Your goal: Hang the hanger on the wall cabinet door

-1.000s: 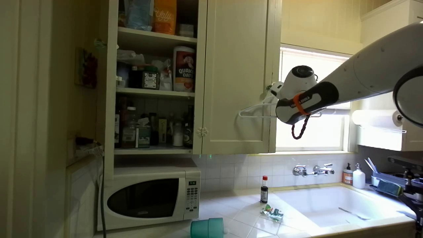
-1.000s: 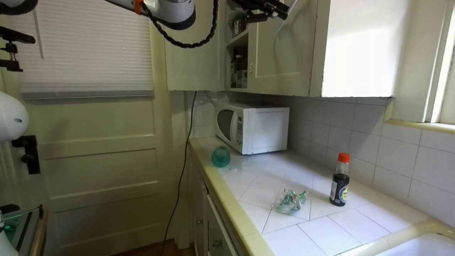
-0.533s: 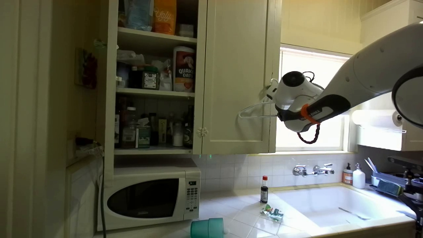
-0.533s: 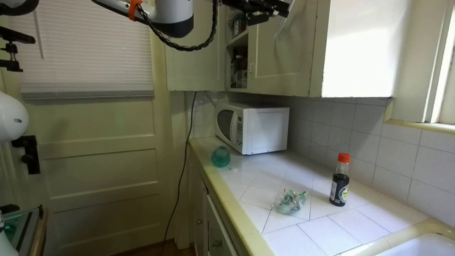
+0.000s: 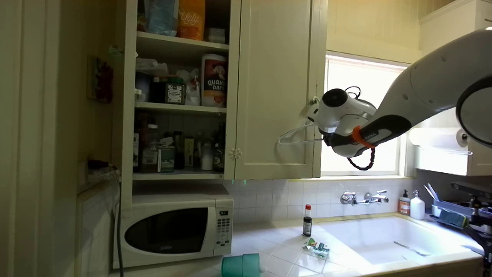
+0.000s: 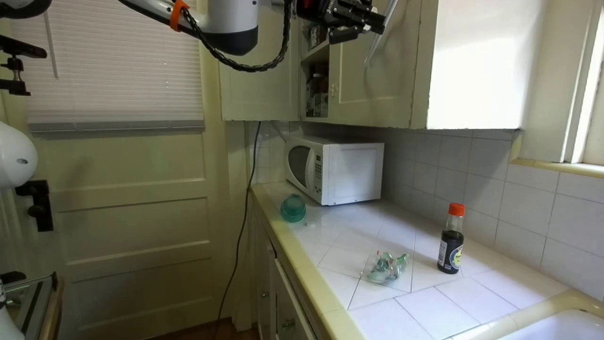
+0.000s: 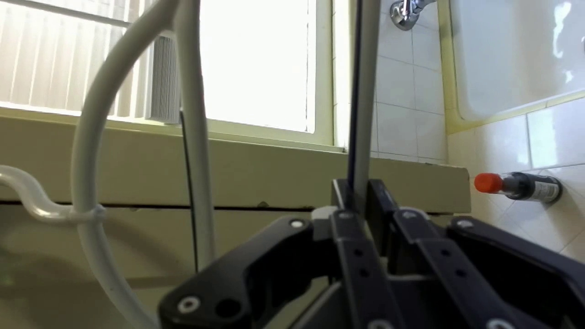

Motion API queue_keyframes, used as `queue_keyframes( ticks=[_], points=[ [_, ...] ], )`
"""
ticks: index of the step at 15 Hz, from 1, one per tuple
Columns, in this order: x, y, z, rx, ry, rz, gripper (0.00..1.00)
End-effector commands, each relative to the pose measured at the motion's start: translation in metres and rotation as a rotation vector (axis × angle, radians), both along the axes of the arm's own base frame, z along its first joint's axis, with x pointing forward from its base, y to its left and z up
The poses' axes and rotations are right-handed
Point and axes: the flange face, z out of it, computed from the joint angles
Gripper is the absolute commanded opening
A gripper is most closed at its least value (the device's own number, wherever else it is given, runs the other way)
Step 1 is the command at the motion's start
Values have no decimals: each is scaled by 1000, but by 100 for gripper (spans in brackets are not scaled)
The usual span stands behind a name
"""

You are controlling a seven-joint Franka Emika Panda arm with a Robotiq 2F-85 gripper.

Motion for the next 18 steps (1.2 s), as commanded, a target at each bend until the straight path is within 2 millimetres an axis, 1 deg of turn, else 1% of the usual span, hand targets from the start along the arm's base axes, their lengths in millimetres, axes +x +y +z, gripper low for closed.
queue_keyframes(
  ticks=[1, 5, 13, 14, 15, 17, 18],
  points=[
    [7, -3, 0, 7, 47, 2, 3],
    [9, -1, 2, -34, 75, -22, 3],
    [13, -8, -14, -94, 157, -112, 3],
    [14, -9, -17, -100, 168, -121, 38],
    [14, -9, -20, -103, 178, -126, 39],
    [15, -11, -25, -96, 194, -145, 53],
    [15, -11, -27, -95, 200, -150, 62]
  ],
)
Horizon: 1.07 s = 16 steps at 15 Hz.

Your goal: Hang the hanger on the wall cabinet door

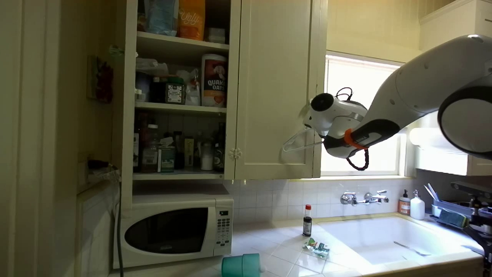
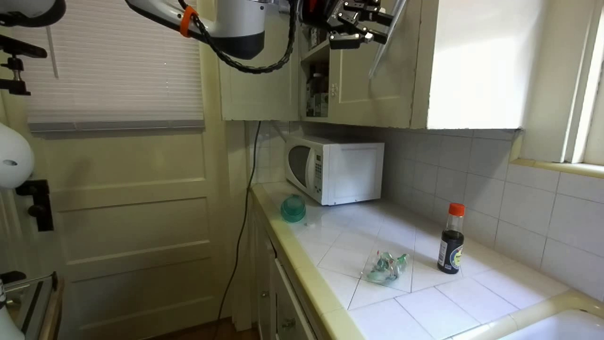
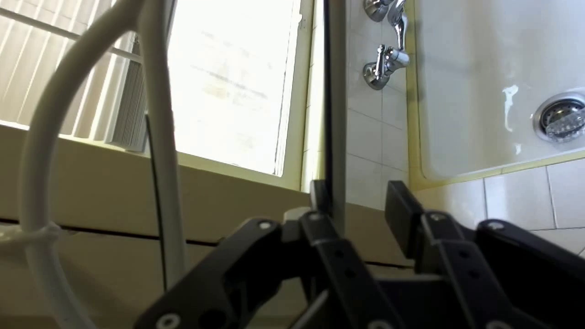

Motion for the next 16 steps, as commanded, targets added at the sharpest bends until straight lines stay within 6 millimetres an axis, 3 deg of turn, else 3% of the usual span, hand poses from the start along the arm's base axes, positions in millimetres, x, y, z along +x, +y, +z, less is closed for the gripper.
queue_keyframes(
  ticks=[1, 5, 10, 13, 16],
  points=[
    [0, -5, -16, -7, 50, -51, 69],
    [1, -2, -24, 52, -19, 39, 98],
    [-3, 0, -22, -4, -163, 234, 100],
    [-12, -5, -31, 80, -164, 209, 99],
    [-36, -8, -45, 131, -166, 193, 100]
  ],
)
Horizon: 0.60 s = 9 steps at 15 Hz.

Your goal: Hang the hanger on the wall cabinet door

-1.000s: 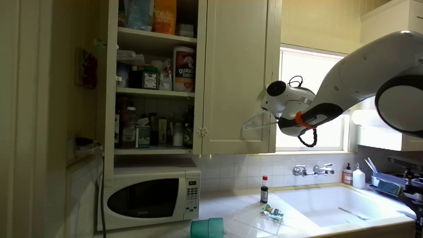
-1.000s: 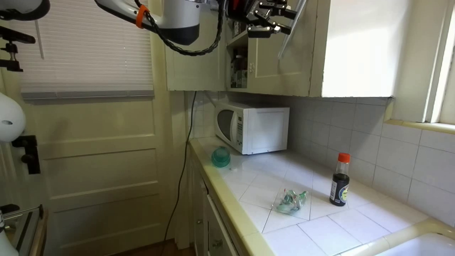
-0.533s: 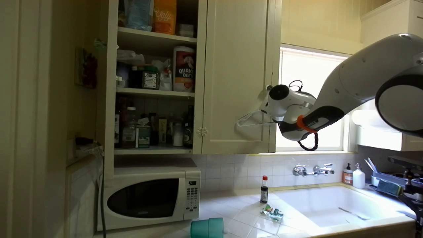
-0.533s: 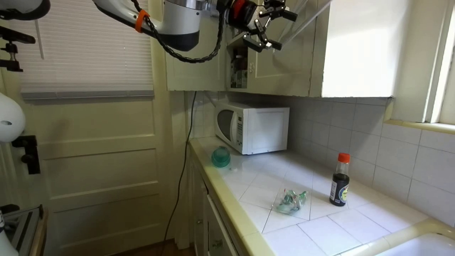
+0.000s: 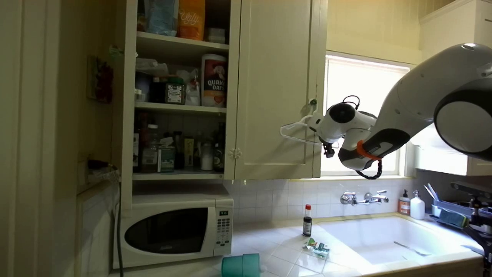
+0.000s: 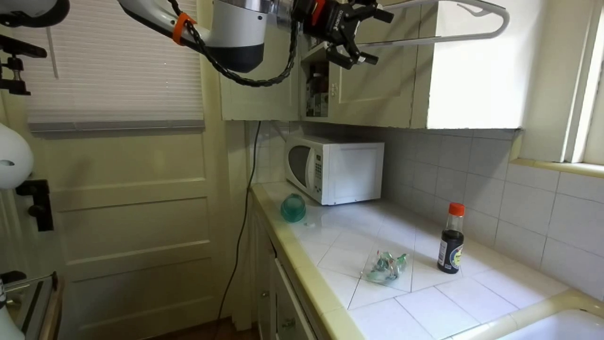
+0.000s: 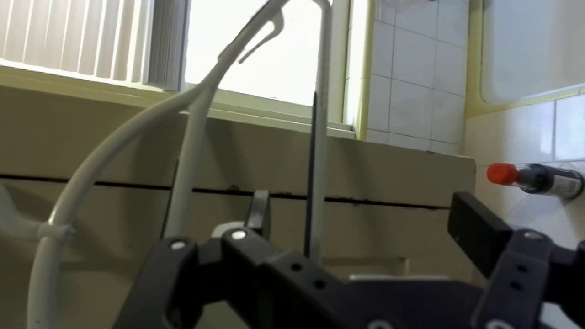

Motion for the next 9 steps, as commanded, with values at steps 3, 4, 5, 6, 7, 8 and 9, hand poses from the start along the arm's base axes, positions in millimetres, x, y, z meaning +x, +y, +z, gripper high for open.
queue_keyframes(
  ticks=[3, 4, 5, 6, 7, 8, 9],
  points=[
    [-51, -10, -38, 124, 37, 81, 100],
    [-58, -12, -49, 128, 61, 134, 100],
    [-69, -11, -62, 129, 78, 171, 100],
    [-77, -7, -76, 134, 104, 206, 100],
    [-85, -1, -93, 138, 135, 241, 100],
    [-92, 8, -111, 144, 174, 276, 100],
    [-100, 17, -124, 146, 203, 303, 100]
  ],
)
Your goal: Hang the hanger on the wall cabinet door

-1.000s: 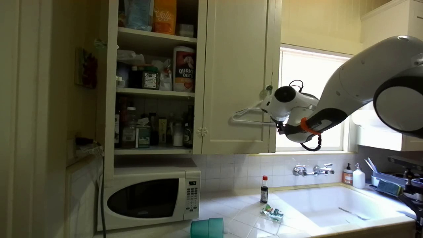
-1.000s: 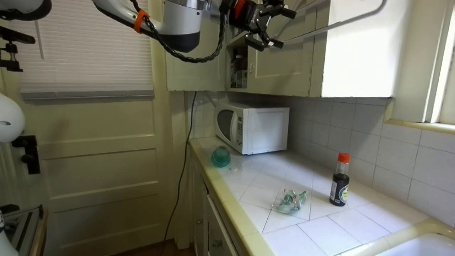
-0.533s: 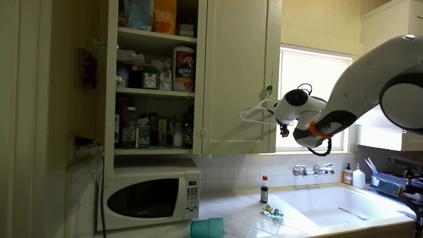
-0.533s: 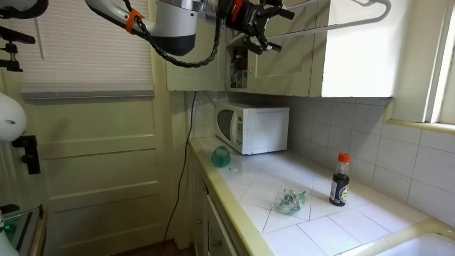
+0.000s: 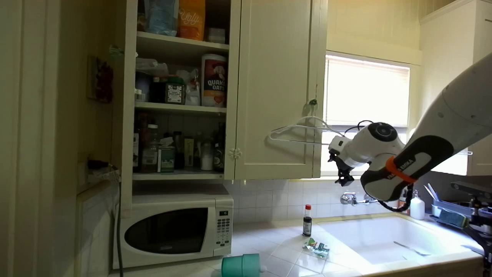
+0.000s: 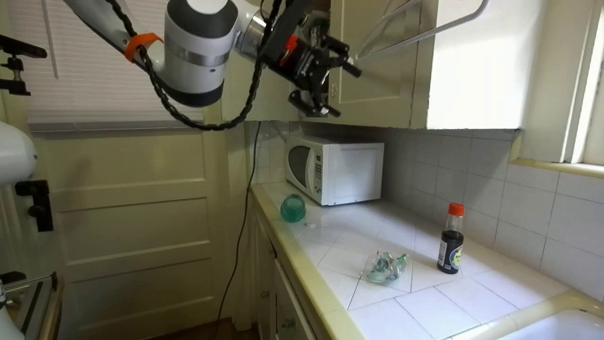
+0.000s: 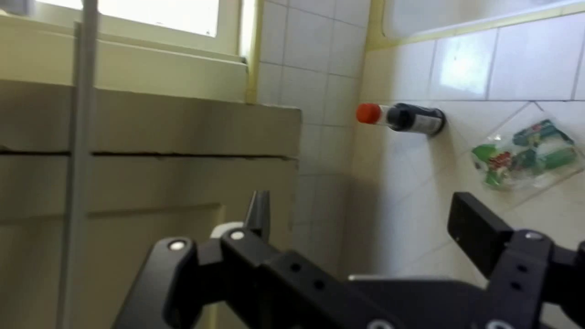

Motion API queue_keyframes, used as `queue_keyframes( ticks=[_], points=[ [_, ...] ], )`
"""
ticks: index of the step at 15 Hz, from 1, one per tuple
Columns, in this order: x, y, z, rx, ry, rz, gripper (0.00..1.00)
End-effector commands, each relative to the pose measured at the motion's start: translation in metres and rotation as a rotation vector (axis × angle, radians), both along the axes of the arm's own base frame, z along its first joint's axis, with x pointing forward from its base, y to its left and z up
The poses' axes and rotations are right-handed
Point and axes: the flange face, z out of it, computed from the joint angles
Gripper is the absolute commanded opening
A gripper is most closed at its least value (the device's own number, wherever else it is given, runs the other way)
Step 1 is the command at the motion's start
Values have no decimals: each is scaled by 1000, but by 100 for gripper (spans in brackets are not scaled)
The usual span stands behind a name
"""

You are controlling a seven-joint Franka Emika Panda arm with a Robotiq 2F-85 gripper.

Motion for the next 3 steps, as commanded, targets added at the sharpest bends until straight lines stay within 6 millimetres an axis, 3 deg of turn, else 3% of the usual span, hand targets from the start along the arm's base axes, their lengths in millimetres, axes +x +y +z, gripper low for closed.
queue_keyframes(
  ticks=[1, 2, 3],
  points=[
    [-28, 36, -49, 10, 95, 123, 100],
    [-12, 17, -33, 18, 62, 66, 100],
    [-16, 27, -44, 29, 83, 90, 100]
  ],
)
